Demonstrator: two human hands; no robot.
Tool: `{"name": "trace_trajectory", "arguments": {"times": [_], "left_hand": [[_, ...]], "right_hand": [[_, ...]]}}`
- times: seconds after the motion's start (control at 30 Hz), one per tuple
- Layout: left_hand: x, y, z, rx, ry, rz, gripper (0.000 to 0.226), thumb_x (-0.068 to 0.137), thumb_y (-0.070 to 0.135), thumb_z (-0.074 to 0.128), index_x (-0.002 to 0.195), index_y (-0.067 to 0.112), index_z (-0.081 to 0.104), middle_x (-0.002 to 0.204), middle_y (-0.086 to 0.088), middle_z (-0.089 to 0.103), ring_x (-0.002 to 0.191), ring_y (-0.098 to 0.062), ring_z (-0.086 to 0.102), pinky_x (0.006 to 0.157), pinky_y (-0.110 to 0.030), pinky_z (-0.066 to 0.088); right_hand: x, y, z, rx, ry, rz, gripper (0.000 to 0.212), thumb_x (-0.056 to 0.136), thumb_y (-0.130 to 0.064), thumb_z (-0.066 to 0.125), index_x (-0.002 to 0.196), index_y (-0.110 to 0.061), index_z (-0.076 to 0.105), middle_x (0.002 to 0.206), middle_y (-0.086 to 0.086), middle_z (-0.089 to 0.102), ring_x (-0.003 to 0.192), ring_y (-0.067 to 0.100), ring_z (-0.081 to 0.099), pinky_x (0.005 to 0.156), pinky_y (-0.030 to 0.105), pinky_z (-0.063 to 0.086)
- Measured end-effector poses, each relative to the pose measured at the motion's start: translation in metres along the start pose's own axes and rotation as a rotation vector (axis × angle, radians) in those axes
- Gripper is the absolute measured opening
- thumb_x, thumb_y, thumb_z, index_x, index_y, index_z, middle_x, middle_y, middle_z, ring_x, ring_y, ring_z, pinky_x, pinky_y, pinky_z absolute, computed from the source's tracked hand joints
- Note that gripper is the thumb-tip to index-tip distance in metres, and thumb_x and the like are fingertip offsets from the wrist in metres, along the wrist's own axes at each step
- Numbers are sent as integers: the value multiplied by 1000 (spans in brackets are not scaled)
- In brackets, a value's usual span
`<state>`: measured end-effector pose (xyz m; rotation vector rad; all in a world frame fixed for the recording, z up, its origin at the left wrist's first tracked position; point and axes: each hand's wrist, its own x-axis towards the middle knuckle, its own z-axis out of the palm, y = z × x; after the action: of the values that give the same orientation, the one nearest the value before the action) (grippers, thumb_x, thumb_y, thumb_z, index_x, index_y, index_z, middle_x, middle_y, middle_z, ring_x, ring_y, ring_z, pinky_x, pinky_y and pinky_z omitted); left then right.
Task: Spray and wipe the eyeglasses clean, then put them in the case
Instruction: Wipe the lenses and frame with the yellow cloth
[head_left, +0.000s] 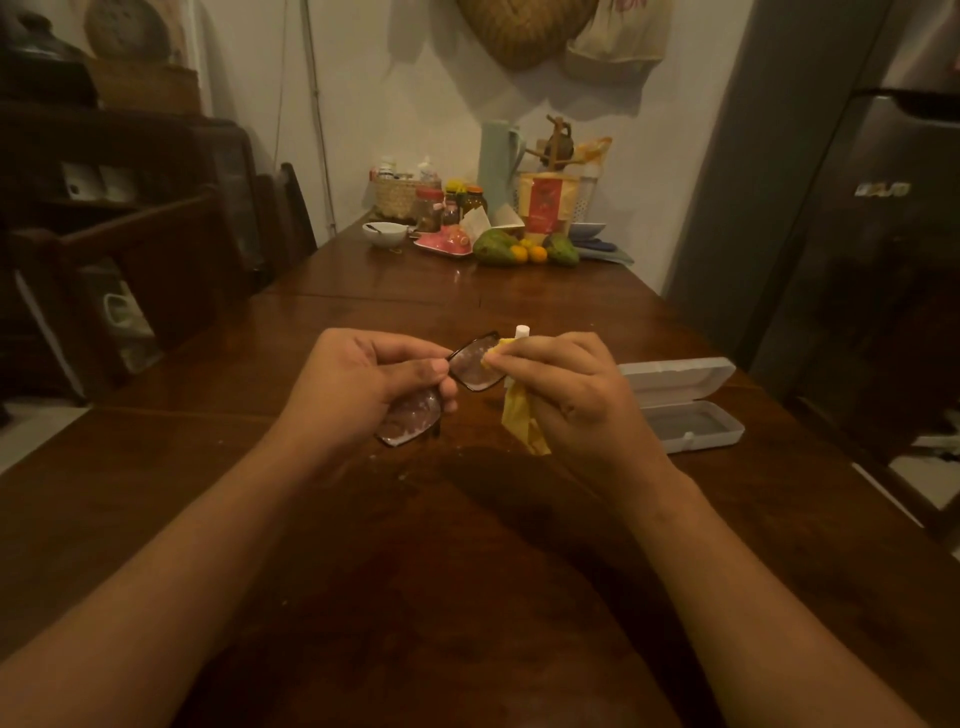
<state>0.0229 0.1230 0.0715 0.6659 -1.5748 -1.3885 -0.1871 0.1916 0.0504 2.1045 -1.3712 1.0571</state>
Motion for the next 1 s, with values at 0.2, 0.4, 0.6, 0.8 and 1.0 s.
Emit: {"name": "trace_trajectory", "arguments": {"times": [0.2,0.4,0.6,0.8,1.0], "left_hand": [[-1,2,0,22,-3,8,11,83,1,68,87,5,78,70,-16,73,62,-21,70,58,-26,57],[-4,6,3,2,2,4,12,84,-2,66,88,2,76,69,-17,72,61,-22,70,57,-26,58],[-5,7,5,16,-10,13,13,83,1,68,85,7,79,69,-14,73,62,-21,70,59,-26,57],[-4,5,0,65,-12,0,12,83,4,69,90,8,78,73,-15,74,65,-21,71,58,-26,56],[-3,6,1,21,-7,1,13,82,1,68,86,8,79,70,-15,73,62,-21,71,58,-26,58]], "right_hand": [[2,-13,8,-8,-19,-36,40,89,4,65,126,-10,68,126,6,65,106,29,54,86,30,44],[0,-3,-1,23,2,-4,37,88,3,68,121,-13,70,123,3,67,104,26,55,86,18,37],[2,-12,3,46,110,39,34,90,1,68,122,-10,70,123,7,67,110,27,59,89,31,49],[1,-10,0,32,40,-84,22,90,-16,69,111,-21,75,116,-6,70,104,20,57,81,39,40],[-1,-2,-3,-25,16,-29,24,91,-29,67,114,-35,72,121,-18,67,112,21,48,84,33,27]]}}
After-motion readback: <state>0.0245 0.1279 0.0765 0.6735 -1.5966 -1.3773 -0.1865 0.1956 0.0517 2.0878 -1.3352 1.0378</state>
